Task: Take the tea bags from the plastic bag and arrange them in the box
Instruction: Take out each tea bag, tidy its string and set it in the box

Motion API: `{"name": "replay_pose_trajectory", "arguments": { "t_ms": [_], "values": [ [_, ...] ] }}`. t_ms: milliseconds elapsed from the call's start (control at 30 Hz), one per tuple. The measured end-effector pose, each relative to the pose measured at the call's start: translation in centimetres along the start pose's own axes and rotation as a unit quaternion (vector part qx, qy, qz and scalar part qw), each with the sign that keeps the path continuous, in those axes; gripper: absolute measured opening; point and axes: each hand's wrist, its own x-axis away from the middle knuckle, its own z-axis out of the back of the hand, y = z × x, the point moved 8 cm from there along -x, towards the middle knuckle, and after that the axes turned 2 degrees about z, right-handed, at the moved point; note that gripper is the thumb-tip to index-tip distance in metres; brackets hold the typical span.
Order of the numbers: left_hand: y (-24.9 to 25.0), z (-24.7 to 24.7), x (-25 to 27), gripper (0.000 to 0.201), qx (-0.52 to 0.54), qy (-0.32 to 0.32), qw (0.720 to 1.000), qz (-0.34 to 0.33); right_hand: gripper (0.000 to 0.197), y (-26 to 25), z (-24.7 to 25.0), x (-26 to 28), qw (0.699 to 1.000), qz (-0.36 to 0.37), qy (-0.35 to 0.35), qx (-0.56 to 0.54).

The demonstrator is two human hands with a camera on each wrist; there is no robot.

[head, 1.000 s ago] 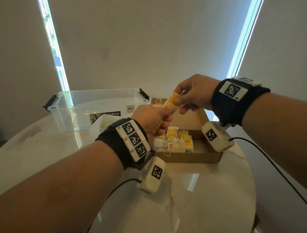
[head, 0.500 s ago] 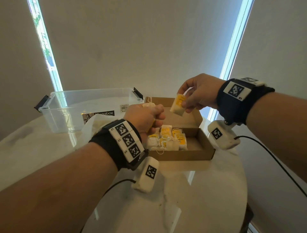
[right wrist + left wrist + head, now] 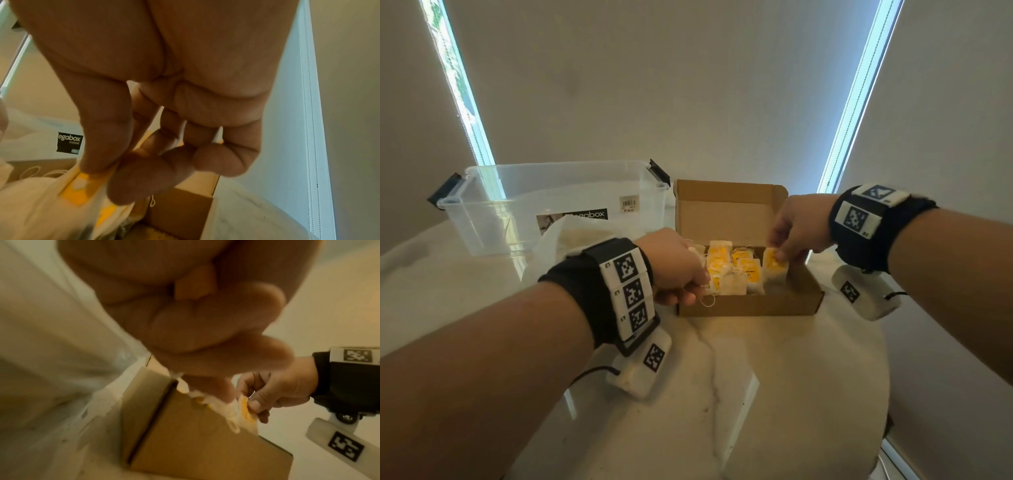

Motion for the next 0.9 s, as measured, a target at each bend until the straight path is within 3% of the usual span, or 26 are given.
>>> {"name": "replay_pose_trajectory", "arguments": {
  "t_ms": [233,600,667,733,833,900],
  "values": [
    [-0.2,-0.2,-0.5,0.018,-0.057,0.001,0.998,0.017,0.014,-1.3,-2.6,-0.7,0.997,0.011,-0.075,0.011],
    [-0.4,-0.5,-1.3,0.017,-0.075,-0.035,0.996,0.016,0.016,-2.7,-3.2,-2.3,0.999,-0.009,-0.023,0.046],
    [-0.5,-0.4,-1.2,0.014,-0.022,-0.052,0.998,0.027,0.020,-2.7,-2.9,-2.3,0.998,-0.014,-0.002,0.060],
    [-0.3,-0.6,-1.1,0.014,0.105,-0.091,0.989,0.040,0.018,-2.6,-2.4,-2.1,0.999,-0.026,0.009,0.046],
    [0.8,-0.7,-0.9,0.012,0.337,-0.137,0.930,0.051,0.014,-2.3,-0.3,-1.3,0.998,-0.054,0.023,-0.026],
    [1.7,-0.3,-1.1,0.011,0.416,-0.129,0.900,0.033,0.012,-2.5,2.0,-0.5,0.994,-0.052,0.071,-0.063]
  ]
}}
